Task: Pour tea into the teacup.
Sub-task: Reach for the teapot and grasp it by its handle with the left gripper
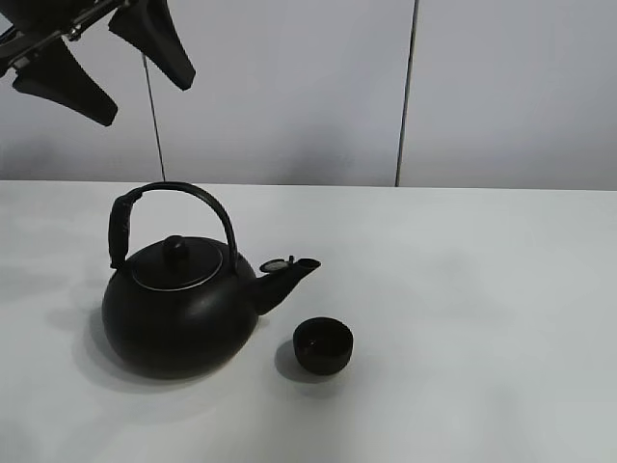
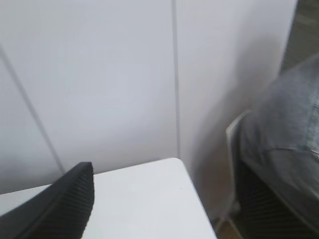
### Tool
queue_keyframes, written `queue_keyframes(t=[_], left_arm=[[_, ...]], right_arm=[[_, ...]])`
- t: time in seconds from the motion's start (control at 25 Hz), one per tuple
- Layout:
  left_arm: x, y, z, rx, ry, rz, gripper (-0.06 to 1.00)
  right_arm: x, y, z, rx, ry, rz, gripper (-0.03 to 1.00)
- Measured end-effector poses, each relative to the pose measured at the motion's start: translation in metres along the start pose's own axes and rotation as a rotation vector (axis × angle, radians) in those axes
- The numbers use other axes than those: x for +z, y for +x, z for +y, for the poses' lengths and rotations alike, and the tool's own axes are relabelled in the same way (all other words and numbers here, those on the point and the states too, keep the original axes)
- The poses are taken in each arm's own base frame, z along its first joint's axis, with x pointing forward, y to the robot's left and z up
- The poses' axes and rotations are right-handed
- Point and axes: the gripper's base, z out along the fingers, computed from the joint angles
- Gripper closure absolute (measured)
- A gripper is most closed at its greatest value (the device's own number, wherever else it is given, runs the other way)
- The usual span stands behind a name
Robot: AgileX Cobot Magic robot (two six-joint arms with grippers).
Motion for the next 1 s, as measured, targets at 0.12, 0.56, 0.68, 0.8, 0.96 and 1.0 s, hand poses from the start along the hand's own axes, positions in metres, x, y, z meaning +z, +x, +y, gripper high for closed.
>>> queue_keyframes(t=[0.12, 0.56, 0.68, 0.8, 0.96, 1.0], left_arm=[[0.000, 0.000, 0.000, 0.000, 0.000, 0.000, 0.34], [0.000, 0.000, 0.000, 0.000, 0.000, 0.000, 0.34], [0.000, 0.000, 0.000, 0.000, 0.000, 0.000, 0.34], [0.000, 0.000, 0.000, 0.000, 0.000, 0.000, 0.34], [0.000, 0.000, 0.000, 0.000, 0.000, 0.000, 0.34], [0.000, 0.000, 0.000, 0.000, 0.000, 0.000, 0.34]], right_arm=[[-0.065, 0.012, 0.012, -0.046, -0.163, -0.082, 0.42], [-0.129, 0.142, 0.017, -0.183, -0.471, -0.043, 0.42], [-0.103, 0.182, 0.018, -0.175, -0.455, 0.067, 0.42], [-0.076, 0.215, 0.020, -0.168, -0.420, 0.183, 0.42], [-0.052, 0.244, 0.025, -0.175, -0.426, 0.299, 0.42], [-0.049, 0.248, 0.026, -0.178, -0.433, 0.307, 0.42]])
